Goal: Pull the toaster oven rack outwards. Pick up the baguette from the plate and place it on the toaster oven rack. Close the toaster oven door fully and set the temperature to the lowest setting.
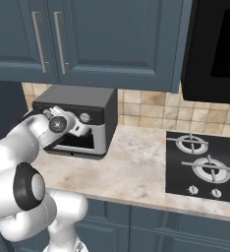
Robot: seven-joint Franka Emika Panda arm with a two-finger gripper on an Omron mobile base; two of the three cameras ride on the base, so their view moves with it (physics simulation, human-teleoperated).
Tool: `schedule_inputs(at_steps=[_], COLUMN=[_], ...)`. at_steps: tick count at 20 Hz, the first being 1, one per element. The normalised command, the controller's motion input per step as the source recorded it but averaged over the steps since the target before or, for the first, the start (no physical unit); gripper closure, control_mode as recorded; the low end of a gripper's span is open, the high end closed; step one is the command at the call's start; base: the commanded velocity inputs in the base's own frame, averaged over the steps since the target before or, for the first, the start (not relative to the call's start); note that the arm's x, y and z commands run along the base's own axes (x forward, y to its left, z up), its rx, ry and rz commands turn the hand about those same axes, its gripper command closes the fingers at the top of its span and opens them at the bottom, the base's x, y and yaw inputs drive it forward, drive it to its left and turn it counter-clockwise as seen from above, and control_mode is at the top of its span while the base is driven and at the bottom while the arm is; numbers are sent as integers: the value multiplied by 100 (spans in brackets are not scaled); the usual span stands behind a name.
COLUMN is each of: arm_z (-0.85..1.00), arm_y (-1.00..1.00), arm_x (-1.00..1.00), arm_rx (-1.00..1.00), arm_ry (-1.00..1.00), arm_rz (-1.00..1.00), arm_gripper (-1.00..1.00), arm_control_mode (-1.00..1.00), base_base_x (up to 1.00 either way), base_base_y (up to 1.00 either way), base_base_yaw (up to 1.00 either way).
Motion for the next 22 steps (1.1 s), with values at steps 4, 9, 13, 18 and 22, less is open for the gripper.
schedule_inputs(at_steps=[4,9,13,18,22], arm_z=[100,100,100,100,100], arm_y=[53,52,55,57,59], arm_x=[59,58,60,60,58], arm_rx=[-6,-7,-8,-8,-9], arm_ry=[0,0,0,0,-1], arm_rz=[0,0,1,1,0], arm_gripper=[100,100,100,100,100], arm_control_mode=[-100,-100,-100,-100,-100], base_base_x=[0,0,0,0,0], base_base_y=[0,0,0,0,0], base_base_yaw=[0,0,0,0,0])
